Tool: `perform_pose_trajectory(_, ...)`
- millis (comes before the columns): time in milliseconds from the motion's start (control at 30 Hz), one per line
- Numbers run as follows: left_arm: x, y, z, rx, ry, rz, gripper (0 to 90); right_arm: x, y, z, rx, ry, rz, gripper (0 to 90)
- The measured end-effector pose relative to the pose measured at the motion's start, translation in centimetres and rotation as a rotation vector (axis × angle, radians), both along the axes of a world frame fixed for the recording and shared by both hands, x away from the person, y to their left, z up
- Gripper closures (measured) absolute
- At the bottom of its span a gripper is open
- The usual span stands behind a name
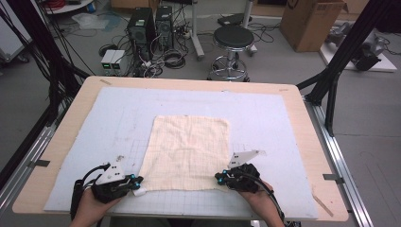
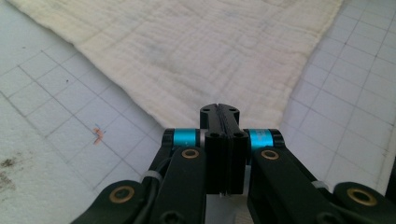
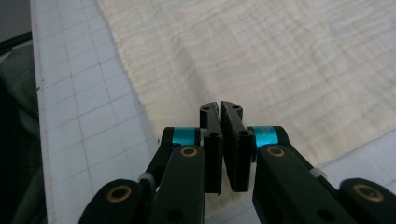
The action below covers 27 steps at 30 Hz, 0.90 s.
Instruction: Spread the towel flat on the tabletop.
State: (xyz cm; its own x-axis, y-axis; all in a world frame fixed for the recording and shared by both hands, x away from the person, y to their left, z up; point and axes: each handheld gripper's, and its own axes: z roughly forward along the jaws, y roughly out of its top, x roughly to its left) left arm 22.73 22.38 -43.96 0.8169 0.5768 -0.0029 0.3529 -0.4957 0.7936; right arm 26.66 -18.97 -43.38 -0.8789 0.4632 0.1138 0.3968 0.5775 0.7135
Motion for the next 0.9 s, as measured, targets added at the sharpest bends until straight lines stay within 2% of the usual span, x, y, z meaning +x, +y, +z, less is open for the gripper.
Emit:
perform_pose_trajectory(467, -0.7, -0.1, 0.1, -0.005, 0.008, -0.020, 88.8, -1.8, -0.5, 0.2, 0.026, 0.006, 0.011, 87.2)
perform_pose_trajectory(600, -0.8, -0.1, 0.1, -0.017, 0.016, -0.025, 88.1, -2.0, -0.5, 0.1, 0.034, 0.025, 0.018, 85.3)
perform_pose_trajectory(667, -0.8, 0.0, 0.2, -0.039, 0.023, -0.029, 82.1, -2.1, -0.5, 0.1, 0.044, 0.028, 0.010, 78.5)
perform_pose_trajectory(767, -0.7, 0.0, 0.4, -0.054, 0.017, -0.020, 73.9, -2.0, -0.7, 0.3, 0.070, 0.014, -0.005, 74.2)
perform_pose_trajectory(900, -0.4, 0.2, 0.5, -0.081, 0.016, -0.007, 70.1, -1.8, -0.9, 0.5, 0.081, 0.002, -0.024, 69.3)
